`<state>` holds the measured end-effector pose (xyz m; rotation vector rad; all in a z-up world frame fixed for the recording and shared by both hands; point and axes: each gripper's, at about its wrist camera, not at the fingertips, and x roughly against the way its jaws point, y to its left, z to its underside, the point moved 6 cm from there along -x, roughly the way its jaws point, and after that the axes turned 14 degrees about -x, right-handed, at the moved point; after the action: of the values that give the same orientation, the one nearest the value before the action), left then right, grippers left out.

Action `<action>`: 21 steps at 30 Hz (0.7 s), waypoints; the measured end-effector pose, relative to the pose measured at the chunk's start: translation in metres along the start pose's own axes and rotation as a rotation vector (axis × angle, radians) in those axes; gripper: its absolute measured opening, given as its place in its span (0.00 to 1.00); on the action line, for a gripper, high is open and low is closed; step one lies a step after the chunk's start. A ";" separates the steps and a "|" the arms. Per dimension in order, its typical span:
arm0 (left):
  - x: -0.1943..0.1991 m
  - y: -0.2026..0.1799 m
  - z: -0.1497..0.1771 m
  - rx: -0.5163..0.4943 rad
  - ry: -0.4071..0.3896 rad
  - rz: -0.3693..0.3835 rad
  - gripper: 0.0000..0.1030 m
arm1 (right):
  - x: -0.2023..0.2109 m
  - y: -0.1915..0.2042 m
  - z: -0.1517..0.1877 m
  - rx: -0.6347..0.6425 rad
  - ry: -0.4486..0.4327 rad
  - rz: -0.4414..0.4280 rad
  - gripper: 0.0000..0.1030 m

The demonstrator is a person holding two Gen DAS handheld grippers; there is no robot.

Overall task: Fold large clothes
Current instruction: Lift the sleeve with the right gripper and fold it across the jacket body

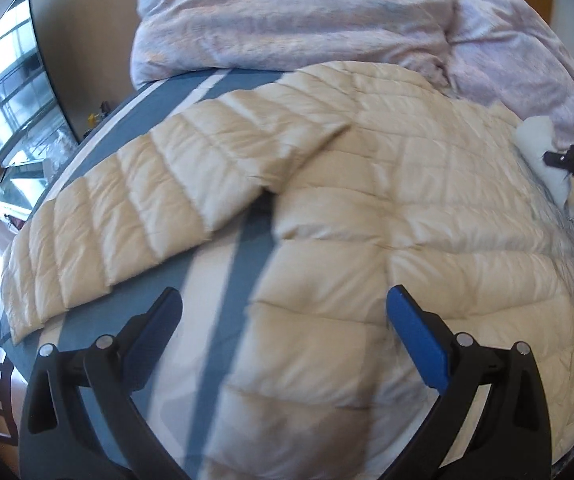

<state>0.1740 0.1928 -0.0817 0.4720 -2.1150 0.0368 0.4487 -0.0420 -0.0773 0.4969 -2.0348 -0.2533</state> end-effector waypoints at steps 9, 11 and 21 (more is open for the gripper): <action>0.015 0.039 0.000 0.039 -0.038 -0.052 0.98 | -0.022 0.066 0.025 0.084 0.088 -0.106 0.10; 0.018 0.048 -0.001 0.044 -0.051 -0.076 0.98 | -0.015 0.076 0.026 0.107 0.101 -0.139 0.22; 0.021 0.083 0.005 0.073 -0.031 -0.128 0.98 | 0.033 0.051 -0.010 0.009 -0.088 -0.169 0.64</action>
<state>0.1313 0.2619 -0.0547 0.6540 -2.1151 0.0337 0.4315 -0.0111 -0.0276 0.6749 -2.0819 -0.3731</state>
